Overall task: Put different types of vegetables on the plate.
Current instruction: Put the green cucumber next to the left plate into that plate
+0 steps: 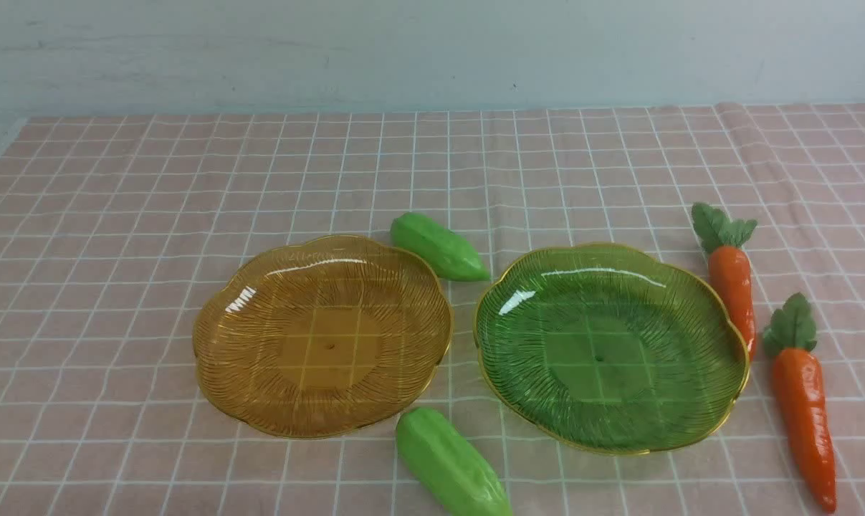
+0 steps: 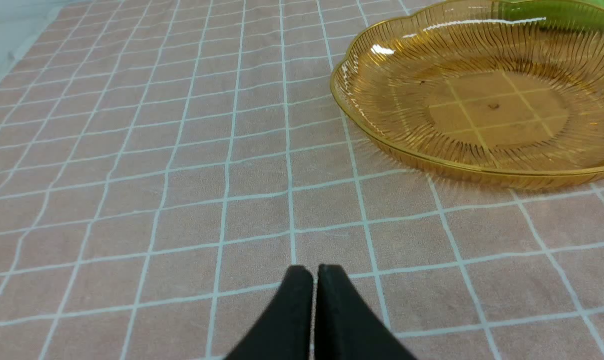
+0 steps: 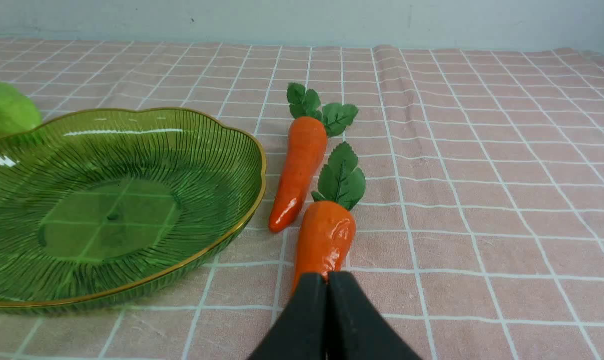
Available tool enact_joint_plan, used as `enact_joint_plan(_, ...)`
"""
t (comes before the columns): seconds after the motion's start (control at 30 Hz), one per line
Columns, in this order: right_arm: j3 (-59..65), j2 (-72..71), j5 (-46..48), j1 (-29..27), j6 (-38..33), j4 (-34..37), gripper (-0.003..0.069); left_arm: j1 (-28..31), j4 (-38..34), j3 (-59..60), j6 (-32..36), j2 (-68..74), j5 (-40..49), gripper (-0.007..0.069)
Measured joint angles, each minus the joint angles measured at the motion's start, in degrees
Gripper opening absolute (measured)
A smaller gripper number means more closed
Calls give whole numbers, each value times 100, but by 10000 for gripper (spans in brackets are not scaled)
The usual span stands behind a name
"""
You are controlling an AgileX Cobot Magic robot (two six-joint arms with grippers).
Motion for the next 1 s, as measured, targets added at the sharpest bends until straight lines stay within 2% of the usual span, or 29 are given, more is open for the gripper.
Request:
enact_joint_plan(0.7, 0, 0, 0, 0, 0, 0, -16, 0, 1, 11, -13, 0, -86, -3)
enact_joint_plan(0.83, 0, 0, 0, 0, 0, 0, -16, 0, -498, 23, -433, 0, -389, -3)
enact_joint_plan(1.0, 0, 0, 0, 0, 0, 0, -16, 0, -2536, 23, -1539, 0, -1203, -3)
